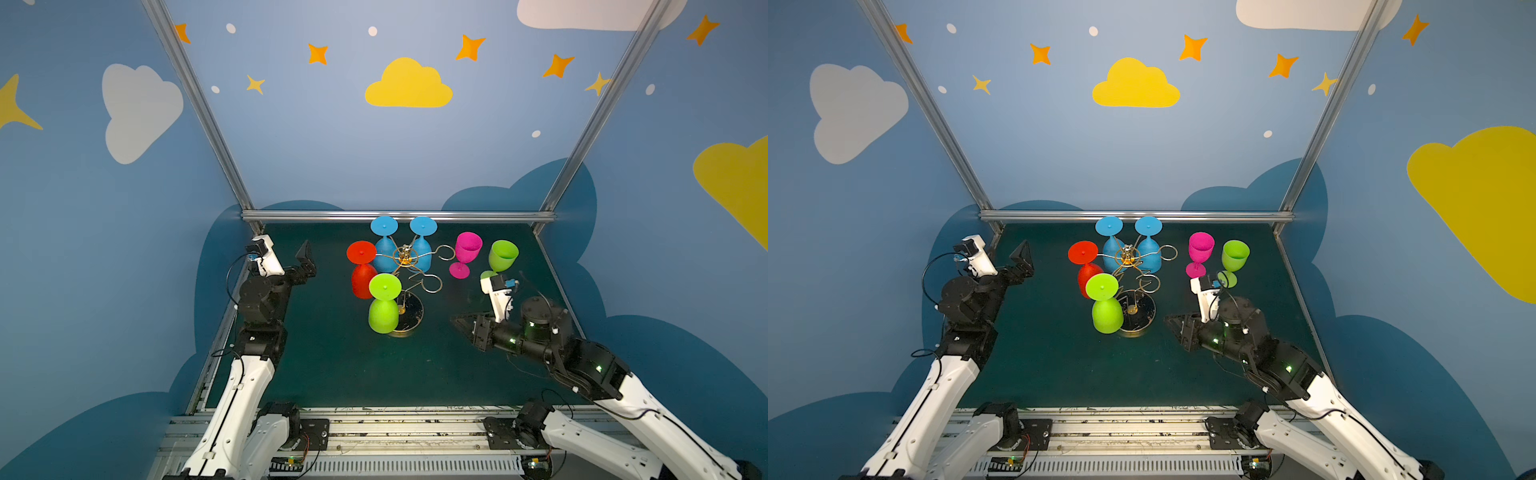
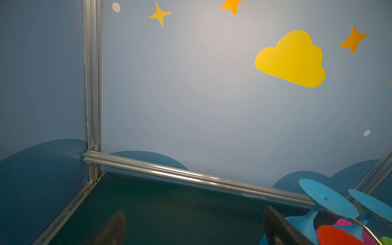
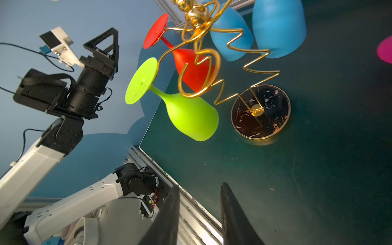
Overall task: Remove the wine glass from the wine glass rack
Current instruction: 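Move the right gripper toward the lime-green glass hanging on the rack, then close the right gripper on the hanging lime-green glass base rim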
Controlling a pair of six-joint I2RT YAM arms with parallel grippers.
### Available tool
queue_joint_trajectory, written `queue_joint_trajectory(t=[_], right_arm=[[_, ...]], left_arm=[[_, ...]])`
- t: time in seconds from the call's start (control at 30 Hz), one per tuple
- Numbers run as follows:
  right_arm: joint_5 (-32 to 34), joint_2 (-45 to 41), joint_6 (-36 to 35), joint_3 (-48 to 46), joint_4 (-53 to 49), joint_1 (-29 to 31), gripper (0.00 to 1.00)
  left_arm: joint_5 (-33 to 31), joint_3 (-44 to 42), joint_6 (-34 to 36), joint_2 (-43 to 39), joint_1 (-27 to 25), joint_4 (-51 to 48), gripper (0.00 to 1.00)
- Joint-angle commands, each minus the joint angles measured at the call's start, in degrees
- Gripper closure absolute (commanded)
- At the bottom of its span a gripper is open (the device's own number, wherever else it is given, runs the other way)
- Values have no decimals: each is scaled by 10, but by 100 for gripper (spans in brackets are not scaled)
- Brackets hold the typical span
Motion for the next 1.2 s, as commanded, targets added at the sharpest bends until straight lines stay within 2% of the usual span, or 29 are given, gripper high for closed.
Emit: queue_joint_trajectory(t=[0.0,0.1,0.27,0.5,0.83,1.17], right_arm=[[106,35,-3,15,43,74,67],[161,70,-3,26,71,136,67],[188,106,12,24,143,168,67],[190,142,23,42,203,174,66],[177,184,61,77,228,172,63],[132,201,114,71,248,144,61]], left_arm=[[-12,-1,-4,-11,3,1,0],[-9,-2,-7,-13,4,3,0],[-9,-2,-12,-14,4,3,0],[-12,-3,-10,-19,4,4,0],[-15,-5,-11,-21,4,5,0],[-16,-4,-14,-23,4,6,0]])
